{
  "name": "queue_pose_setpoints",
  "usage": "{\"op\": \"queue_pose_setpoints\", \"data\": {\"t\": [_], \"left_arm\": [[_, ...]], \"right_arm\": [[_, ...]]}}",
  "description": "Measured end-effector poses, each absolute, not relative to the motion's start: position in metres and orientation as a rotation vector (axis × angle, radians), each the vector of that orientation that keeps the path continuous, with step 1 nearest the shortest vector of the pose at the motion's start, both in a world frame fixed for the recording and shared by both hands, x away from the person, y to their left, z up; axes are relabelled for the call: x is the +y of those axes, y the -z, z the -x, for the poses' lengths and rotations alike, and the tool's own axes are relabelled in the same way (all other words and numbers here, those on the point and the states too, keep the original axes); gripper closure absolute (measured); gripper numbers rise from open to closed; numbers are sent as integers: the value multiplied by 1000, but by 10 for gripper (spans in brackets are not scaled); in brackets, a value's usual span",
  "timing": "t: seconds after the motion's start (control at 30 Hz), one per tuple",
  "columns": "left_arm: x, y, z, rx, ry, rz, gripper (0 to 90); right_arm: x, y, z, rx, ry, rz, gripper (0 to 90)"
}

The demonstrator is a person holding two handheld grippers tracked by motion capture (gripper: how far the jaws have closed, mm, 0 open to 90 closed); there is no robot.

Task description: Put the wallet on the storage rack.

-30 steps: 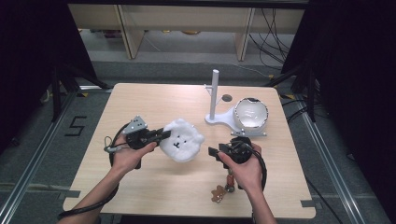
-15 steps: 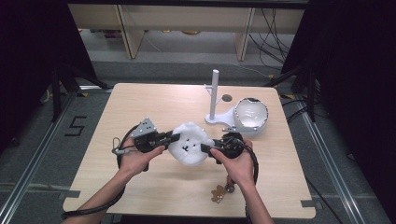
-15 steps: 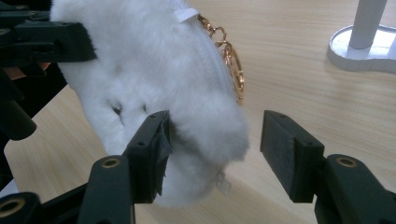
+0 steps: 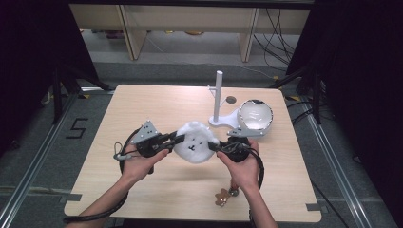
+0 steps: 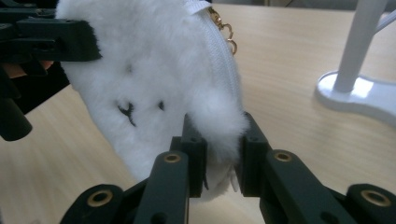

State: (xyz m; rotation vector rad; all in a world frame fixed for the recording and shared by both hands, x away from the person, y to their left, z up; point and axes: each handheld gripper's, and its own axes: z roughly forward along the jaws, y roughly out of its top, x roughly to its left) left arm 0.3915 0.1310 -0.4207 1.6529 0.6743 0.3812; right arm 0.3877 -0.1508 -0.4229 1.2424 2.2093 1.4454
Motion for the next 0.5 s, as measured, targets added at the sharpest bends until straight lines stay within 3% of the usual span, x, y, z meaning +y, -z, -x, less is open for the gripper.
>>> {"op": "queue_pose_setpoints", "data": {"t": [0.1, 0.33, 0.5], "left_arm": [[130, 420, -392, 665, -395, -1644, 722], [134, 414, -395, 648, -422, -1656, 492], [141, 413, -392, 628, -488, -1695, 422]], "right_arm": [[-151, 420, -384, 2168, -1430, -1191, 791], [-151, 410, -377, 2111, -1319, -1019, 798], [-157, 405, -376, 2098, -1297, -1020, 798]]}}
